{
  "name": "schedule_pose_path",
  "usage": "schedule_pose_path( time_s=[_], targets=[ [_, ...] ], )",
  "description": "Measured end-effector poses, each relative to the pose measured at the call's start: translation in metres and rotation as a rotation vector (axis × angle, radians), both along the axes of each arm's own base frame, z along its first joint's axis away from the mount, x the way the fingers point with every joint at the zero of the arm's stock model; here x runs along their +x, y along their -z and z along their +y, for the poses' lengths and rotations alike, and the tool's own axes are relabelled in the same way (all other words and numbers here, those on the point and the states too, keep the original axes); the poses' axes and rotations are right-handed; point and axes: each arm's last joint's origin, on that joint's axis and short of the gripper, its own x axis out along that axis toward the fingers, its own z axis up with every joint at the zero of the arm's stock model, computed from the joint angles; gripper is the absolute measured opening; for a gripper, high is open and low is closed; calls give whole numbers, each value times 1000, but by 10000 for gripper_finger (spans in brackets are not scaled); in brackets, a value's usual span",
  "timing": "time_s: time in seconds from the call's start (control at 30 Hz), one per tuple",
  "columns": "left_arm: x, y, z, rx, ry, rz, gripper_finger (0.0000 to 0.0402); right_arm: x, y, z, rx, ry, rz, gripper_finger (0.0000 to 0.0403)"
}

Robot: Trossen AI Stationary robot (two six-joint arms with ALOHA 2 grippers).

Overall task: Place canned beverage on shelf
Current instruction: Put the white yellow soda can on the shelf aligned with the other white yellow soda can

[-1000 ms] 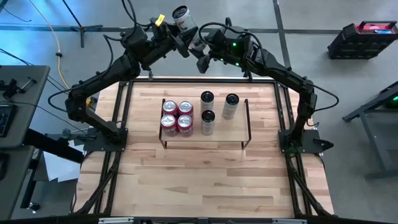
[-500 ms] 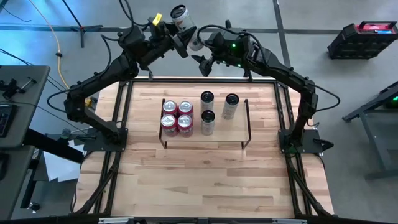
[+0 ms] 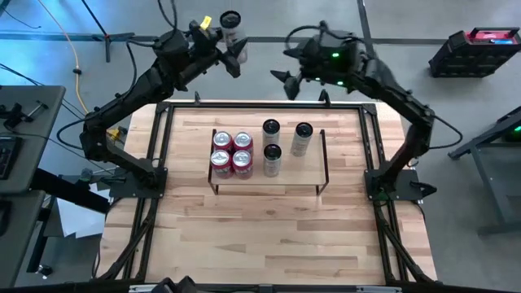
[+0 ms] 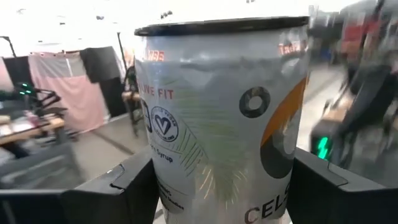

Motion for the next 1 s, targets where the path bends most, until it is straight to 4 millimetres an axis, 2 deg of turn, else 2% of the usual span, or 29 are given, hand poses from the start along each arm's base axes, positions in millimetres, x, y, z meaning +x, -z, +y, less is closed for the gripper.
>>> schedule_pose_path(
  time_s=[0.2, 0.37, 0.47, 0.57, 0.77, 1.0],
  targets=[
    [5, 19, 3, 51, -51, 289, 252, -26, -19, 11, -21, -35, -61, 330],
    [14, 43, 8, 17, -22, 497, 252, -27, -19, 12, -20, -37, -53, 330],
    [22, 57, 11, 9, -6, 602, 252, -16, -10, 8, -2, -33, -10, 330],
    [29, 67, 15, 24, -16, 683, 252, 3, 6, -1, 12, -10, 44, 330],
    [43, 79, 15, 104, -17, 815, 252, 38, 29, -17, 8, 18, 54, 338],
    [51, 81, 2, 205, 1, 919, 252, 41, 33, -25, 27, -39, 54, 359]
  ],
)
